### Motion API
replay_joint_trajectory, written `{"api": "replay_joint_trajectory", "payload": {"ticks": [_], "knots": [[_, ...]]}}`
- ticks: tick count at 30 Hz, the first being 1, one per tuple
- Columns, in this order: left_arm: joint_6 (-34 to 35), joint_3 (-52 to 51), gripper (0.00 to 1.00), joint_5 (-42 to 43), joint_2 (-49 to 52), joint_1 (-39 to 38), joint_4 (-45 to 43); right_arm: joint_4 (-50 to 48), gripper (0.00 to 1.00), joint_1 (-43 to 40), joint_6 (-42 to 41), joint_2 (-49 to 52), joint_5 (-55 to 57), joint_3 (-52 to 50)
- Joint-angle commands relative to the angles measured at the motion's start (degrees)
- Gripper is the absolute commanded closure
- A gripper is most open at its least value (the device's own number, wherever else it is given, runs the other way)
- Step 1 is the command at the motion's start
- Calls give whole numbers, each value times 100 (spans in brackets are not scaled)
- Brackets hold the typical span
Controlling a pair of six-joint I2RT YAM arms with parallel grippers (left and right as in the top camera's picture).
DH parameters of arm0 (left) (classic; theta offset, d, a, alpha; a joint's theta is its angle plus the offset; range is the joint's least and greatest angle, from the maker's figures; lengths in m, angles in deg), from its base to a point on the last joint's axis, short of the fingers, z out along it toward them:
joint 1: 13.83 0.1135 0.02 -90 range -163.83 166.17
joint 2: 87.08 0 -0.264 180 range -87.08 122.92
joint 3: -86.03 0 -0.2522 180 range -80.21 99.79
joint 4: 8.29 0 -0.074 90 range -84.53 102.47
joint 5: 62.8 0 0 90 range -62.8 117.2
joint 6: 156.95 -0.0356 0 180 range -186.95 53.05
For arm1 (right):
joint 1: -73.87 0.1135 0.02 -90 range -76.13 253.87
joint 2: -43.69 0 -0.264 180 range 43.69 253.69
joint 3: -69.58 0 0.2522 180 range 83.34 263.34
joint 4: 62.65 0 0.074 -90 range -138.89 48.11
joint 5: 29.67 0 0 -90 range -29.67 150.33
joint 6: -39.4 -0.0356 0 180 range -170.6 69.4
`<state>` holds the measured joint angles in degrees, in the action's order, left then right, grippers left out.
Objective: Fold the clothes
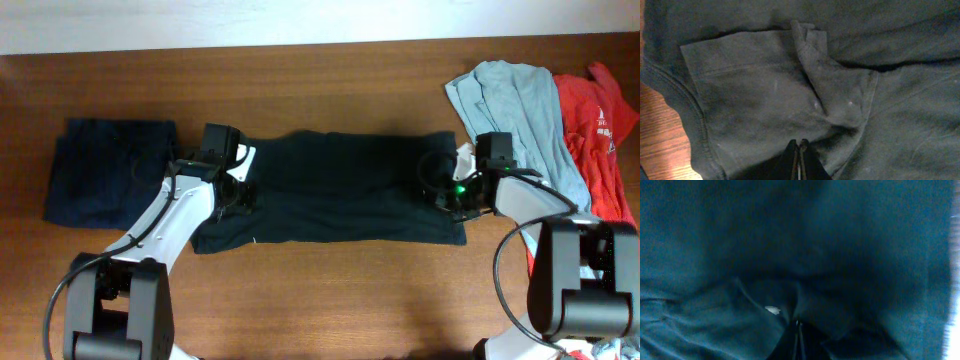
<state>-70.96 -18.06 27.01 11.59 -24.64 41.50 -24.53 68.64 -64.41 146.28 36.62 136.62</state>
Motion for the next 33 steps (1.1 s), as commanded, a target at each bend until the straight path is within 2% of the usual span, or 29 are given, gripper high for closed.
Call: {"api": "replay_joint_trajectory", "payload": {"ticks": [1, 4, 10, 12, 14, 19, 22, 26, 30, 33], "knots": [[79, 63, 96, 83, -98, 9, 74, -417, 96, 55, -203, 173, -7, 24], [79, 63, 96, 83, -98, 9, 157, -780, 96, -72, -216, 111, 35, 79], [81, 61, 96, 83, -98, 9, 223, -546, 96, -678, -468, 57, -216, 341], [81, 61, 95, 85, -98, 9, 221, -446, 96, -728, -210, 35, -907, 343], [83, 61, 89, 85, -98, 9, 221, -323, 94, -664, 166, 31, -1513, 343], [101, 35, 82, 87, -96, 9, 245, -70, 94, -240, 761, 31, -1613, 343], [190, -136, 82, 90, -94, 9, 256, 317, 94, 61, 737, 33, -387, 341], [190, -367, 81, 87, -92, 9, 151, 369, 94, 197, 734, 33, 881, 308], [236, -496, 80, 87, -92, 9, 39, 103, 96, 179, 61, 33, 2135, 310], [236, -496, 79, 87, -92, 9, 22, -133, 96, 179, -2, 24, 2170, 439]]}}
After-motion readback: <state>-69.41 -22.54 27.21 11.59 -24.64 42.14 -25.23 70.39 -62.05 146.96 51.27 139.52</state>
